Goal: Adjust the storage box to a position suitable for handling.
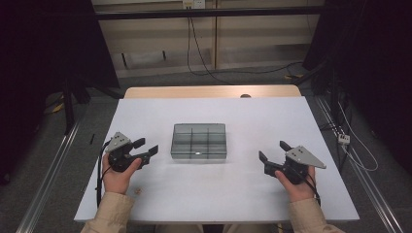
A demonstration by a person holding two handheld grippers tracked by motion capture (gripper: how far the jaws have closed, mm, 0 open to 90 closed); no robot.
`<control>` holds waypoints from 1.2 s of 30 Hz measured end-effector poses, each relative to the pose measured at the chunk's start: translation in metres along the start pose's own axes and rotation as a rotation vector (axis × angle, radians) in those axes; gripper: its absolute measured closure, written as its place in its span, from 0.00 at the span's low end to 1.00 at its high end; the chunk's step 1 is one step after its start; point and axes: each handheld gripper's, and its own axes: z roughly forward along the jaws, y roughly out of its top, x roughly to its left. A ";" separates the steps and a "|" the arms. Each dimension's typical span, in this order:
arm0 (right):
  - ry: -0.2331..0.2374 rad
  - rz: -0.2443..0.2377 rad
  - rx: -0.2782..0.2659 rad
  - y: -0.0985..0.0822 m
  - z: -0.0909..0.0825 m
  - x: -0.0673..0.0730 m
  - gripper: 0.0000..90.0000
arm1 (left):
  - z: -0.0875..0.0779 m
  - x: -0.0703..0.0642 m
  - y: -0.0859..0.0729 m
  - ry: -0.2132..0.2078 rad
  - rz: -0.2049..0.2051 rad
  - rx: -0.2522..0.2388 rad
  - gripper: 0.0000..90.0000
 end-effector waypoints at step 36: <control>0.070 0.017 0.130 0.013 0.078 0.036 0.82 | 0.074 0.001 0.016 0.011 -0.049 0.190 1.00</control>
